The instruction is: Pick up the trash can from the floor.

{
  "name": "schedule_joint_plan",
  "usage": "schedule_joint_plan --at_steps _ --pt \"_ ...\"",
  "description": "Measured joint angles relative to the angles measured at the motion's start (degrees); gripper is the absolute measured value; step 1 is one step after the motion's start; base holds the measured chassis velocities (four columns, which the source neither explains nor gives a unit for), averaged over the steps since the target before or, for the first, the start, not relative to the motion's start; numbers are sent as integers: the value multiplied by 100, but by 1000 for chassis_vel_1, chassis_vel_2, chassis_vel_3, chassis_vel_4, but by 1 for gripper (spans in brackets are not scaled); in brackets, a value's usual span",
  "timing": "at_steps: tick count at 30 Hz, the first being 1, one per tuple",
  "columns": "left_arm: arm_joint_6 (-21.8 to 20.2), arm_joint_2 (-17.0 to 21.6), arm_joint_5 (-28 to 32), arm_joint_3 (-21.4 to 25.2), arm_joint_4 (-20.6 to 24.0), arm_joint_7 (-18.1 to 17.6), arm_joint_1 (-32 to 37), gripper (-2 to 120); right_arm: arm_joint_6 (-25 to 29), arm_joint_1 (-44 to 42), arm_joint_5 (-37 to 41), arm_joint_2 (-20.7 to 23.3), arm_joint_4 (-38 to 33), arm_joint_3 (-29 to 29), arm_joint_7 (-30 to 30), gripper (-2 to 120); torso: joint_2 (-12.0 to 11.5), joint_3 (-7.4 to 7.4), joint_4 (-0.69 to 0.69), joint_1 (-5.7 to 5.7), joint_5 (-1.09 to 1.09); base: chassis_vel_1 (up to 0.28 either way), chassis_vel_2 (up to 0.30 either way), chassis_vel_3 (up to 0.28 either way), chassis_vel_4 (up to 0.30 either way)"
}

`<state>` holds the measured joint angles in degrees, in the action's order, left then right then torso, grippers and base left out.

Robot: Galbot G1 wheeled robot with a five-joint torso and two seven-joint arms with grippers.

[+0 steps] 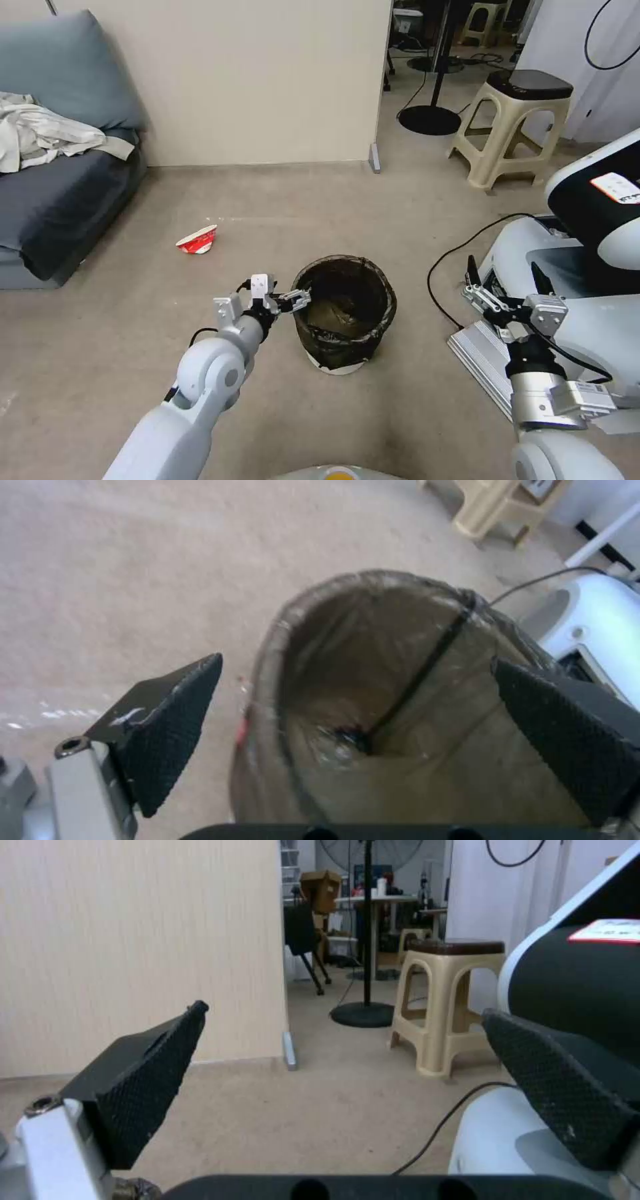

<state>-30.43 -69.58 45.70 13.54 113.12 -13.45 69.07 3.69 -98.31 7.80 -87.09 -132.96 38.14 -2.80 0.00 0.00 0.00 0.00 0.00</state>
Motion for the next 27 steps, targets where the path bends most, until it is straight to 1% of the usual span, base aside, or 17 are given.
schedule_joint_plan --at_steps 4,7,9,10,13,20,24,26,27 --pt "-114 -39 54 -235 -207 -258 -277 100 -4 -5 0 -12 0 18 -18 100 0 0 0 0 0 0 0 0 0" --pt "-133 -45 28 -369 -325 -349 -386 100 -5 -10 0 -16 -1 28 -30 100 0 0 0 0 0 0 0 0 0" --pt "-135 -80 -104 -462 -434 -417 -470 100 -5 -12 0 -21 -1 38 -39 100 0 0 0 0 0 0 0 0 0" --pt "-135 -80 -104 -462 -434 -417 -470 100 -5 -12 0 -21 -1 38 -39 100 0 0 0 0 0 0 0 0 0" --pt "-131 -167 -349 -563 -589 -466 -579 100 -6 -17 0 -25 -2 47 -46 100 0 0 0 0 0 0 0 0 0" --pt "-107 -281 -606 -655 -789 -552 -694 100 -6 -22 0 -28 -2 57 -68 100 0 0 0 0 0 0 0 0 0" --pt "-114 -300 -773 -741 -955 -746 -826 100 -6 -16 1 -23 11 59 -85 100 0 0 0 0 0 0 0 0 0" --pt "-246 -306 -801 -836 -1055 -958 -929 100 -6 -7 2 -20 24 60 -93 100 0 0 0 0 0 0 0 0 0" --pt "-246 -306 -801 -836 -1055 -958 -929 100 -6 -7 2 -20 24 60 -93 100 0 0 0 0 0 0 0 0 0"
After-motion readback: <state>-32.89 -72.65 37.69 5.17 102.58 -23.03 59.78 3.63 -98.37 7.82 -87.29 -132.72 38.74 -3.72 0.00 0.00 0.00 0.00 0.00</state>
